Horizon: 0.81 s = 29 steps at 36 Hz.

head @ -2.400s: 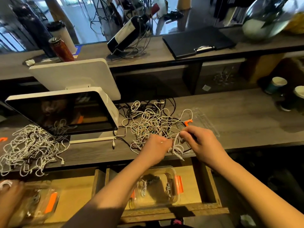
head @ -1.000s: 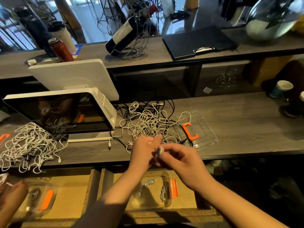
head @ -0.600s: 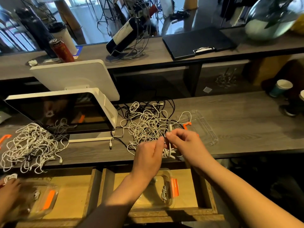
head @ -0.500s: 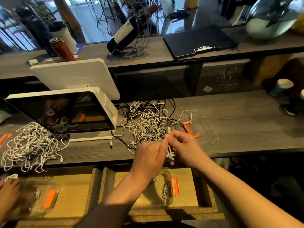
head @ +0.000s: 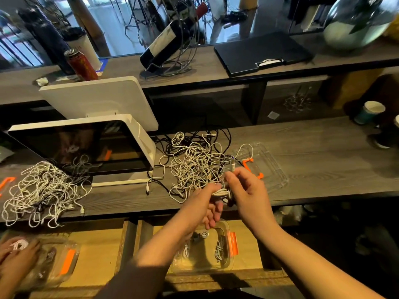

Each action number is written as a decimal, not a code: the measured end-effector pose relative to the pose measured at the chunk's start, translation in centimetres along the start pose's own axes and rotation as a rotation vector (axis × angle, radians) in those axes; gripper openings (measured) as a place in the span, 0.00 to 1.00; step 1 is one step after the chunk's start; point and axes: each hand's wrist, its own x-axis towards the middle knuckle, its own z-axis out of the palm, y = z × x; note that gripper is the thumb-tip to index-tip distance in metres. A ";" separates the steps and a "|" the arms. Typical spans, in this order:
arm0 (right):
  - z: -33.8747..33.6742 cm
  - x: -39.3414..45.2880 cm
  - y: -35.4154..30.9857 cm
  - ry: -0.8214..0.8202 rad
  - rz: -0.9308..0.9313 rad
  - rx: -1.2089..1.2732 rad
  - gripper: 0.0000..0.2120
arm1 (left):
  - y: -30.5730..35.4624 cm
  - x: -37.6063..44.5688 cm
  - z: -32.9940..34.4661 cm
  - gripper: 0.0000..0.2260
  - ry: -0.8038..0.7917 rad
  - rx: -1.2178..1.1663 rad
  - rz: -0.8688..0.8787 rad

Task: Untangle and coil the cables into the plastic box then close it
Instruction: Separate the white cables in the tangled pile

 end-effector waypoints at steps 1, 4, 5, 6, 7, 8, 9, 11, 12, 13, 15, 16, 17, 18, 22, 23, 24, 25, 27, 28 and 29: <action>-0.1 -0.1 0.1 0.002 -0.012 -0.014 0.09 | 0.0 -0.1 -0.3 0.21 -0.078 -0.054 -0.047; -0.2 -0.1 0.2 -0.003 -0.046 -0.090 0.09 | 0.1 0.1 -1.0 0.17 -0.183 -0.197 -0.077; -0.2 -0.1 0.3 -0.002 -0.055 -0.116 0.09 | 0.1 0.2 -1.1 0.14 -0.175 -0.208 -0.063; -0.2 -0.1 0.3 -0.001 -0.061 -0.139 0.10 | 0.1 0.2 -1.2 0.12 -0.158 -0.206 -0.044; -0.2 0.0 0.3 -0.003 -0.061 -0.161 0.10 | 0.1 0.3 -1.3 0.10 -0.139 -0.197 -0.022; -0.2 0.1 0.4 -0.008 -0.056 -0.189 0.11 | 0.0 0.4 -1.4 0.08 -0.117 -0.168 0.009; -0.3 0.2 0.4 -0.017 -0.045 -0.226 0.12 | 0.0 0.5 -1.5 0.06 -0.091 -0.107 0.051; -0.4 0.4 0.5 -0.050 -0.003 -0.320 0.14 | 0.0 0.7 -2.0 0.04 -0.031 0.086 0.141; -0.5 0.6 0.6 -0.076 0.031 -0.368 0.15 | 0.1 0.7 -2.2 0.03 -0.006 0.187 0.182; -0.5 0.8 0.6 -0.105 0.072 -0.410 0.16 | 0.1 0.6 -2.4 0.02 0.016 0.279 0.219; -0.6 1.2 0.7 -0.149 0.147 -0.464 0.18 | 0.0 0.6 -2.5 0.02 0.068 0.433 0.284; -0.7 1.4 0.8 -0.164 0.171 -0.475 0.19 | 0.0 0.5 -2.5 0.03 0.100 0.490 0.310; -0.8 1.5 0.8 -0.178 0.184 -0.480 0.19 | -0.1 0.5 -2.5 0.02 0.134 0.535 0.348; -0.8 1.6 0.9 -0.194 0.185 -0.477 0.19 | -0.1 0.5 -2.4 0.02 0.169 0.580 0.402; -0.9 1.5 0.7 -0.225 0.114 -0.394 0.16 | -0.1 0.7 -2.6 0.05 0.244 0.679 0.590; -0.9 1.5 0.7 -0.226 0.094 -0.361 0.15 | -0.2 0.8 -2.7 0.06 0.248 0.687 0.614; -0.9 1.5 0.6 -0.221 0.068 -0.328 0.12 | -0.2 0.9 -2.9 0.07 0.247 0.699 0.637; -0.9 1.5 0.6 -0.204 0.042 -0.300 0.09 | -0.2 1.0 -3.0 0.08 0.241 0.712 0.655; -1.0 1.6 0.7 -0.154 0.034 -0.224 0.07 | -0.2 1.0 -3.2 0.09 0.225 0.720 0.683; -1.1 1.6 0.6 -0.130 0.043 -0.174 0.10 | -0.2 1.0 -3.3 0.09 0.224 0.719 0.698; -1.3 1.7 0.5 -0.120 0.047 -0.130 0.11 | -0.1 1.0 -3.3 0.09 0.230 0.719 0.717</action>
